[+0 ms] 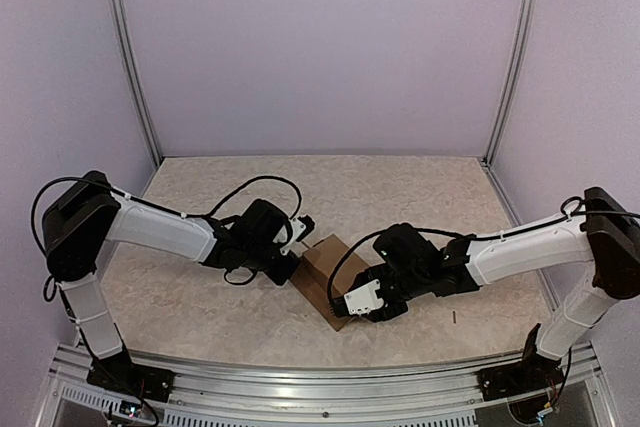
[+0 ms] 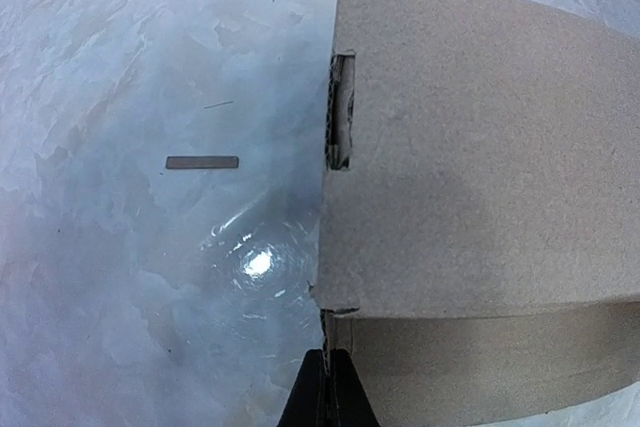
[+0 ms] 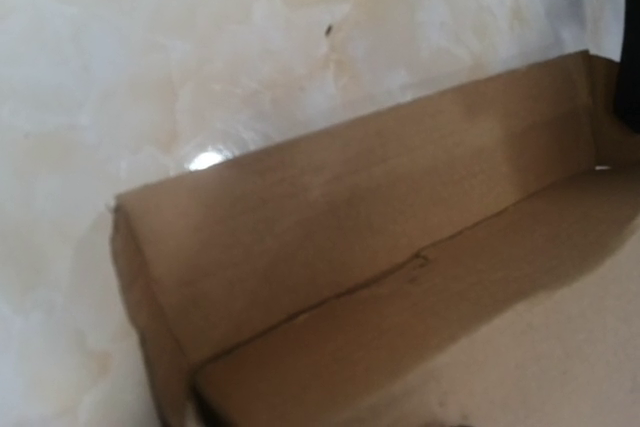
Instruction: Fold the paper box
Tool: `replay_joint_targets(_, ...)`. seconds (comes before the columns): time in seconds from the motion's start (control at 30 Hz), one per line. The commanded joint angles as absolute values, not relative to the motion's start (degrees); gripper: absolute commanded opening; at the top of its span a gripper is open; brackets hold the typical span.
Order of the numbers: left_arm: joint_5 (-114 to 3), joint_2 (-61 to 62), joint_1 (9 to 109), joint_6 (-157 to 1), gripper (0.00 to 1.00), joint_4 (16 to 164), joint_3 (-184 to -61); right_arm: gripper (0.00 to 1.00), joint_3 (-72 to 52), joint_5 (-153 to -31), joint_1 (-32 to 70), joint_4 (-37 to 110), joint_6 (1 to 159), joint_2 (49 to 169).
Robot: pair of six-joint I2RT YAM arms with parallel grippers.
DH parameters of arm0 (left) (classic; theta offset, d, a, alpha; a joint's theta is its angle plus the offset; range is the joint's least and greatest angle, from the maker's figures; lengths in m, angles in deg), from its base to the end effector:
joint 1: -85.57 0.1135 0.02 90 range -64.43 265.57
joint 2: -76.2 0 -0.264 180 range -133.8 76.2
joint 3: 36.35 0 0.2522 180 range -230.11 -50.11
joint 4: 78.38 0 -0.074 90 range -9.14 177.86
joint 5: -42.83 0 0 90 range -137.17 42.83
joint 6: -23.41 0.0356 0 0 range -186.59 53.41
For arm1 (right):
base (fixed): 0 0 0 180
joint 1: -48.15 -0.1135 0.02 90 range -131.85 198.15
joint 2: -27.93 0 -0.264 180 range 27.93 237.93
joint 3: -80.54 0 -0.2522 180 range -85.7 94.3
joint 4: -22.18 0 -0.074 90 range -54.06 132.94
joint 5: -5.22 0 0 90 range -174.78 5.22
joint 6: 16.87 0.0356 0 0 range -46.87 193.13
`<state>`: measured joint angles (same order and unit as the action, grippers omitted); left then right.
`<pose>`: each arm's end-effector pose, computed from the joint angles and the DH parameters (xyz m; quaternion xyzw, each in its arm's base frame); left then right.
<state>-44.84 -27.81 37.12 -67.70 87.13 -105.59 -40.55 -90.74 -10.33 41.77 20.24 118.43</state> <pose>0.2416 -0.2704 0.1428 0.3698 0.8613 -0.1286 0.3240 0.1567 0.2625 0.1601 -0.7877 0.5167 0.0652 0.3291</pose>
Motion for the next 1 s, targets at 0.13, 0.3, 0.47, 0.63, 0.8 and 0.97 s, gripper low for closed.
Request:
replay_joint_targets(0.13, -46.2, -29.0, 37.7, -67.3, 0.00, 84.4, -109.1, 0.52, -41.9, -93.6, -10.8, 49.3, 20.6, 121.6)
replay_joint_targets(0.3, -46.4, -29.2, 37.7, -67.5, 0.00, 84.0, -109.0, 0.59, -42.4, -94.8, -10.9, 51.1, 18.4, 121.2)
replay_joint_targets(0.47, -46.5, -29.0, 37.7, -67.9, 0.00, 83.7, -109.0, 0.70, -41.7, -94.0, -10.9, 52.2, 18.5, 121.3)
replay_joint_targets(0.63, -46.5, -28.8, 37.7, -68.9, 0.00, 82.8, -108.9, 0.68, -39.4, -94.2, -10.8, 52.5, 22.1, 122.0)
replay_joint_targets(0.8, -46.5, -28.4, 37.6, -69.9, 0.00, 82.2, -108.4, 0.62, -36.5, -94.6, -10.9, 53.1, 26.1, 123.3)
replay_joint_targets(0.97, -46.3, -28.1, 37.6, -70.4, 0.00, 82.0, -108.5, 0.61, -36.2, -95.1, -10.9, 53.5, 27.0, 124.0)
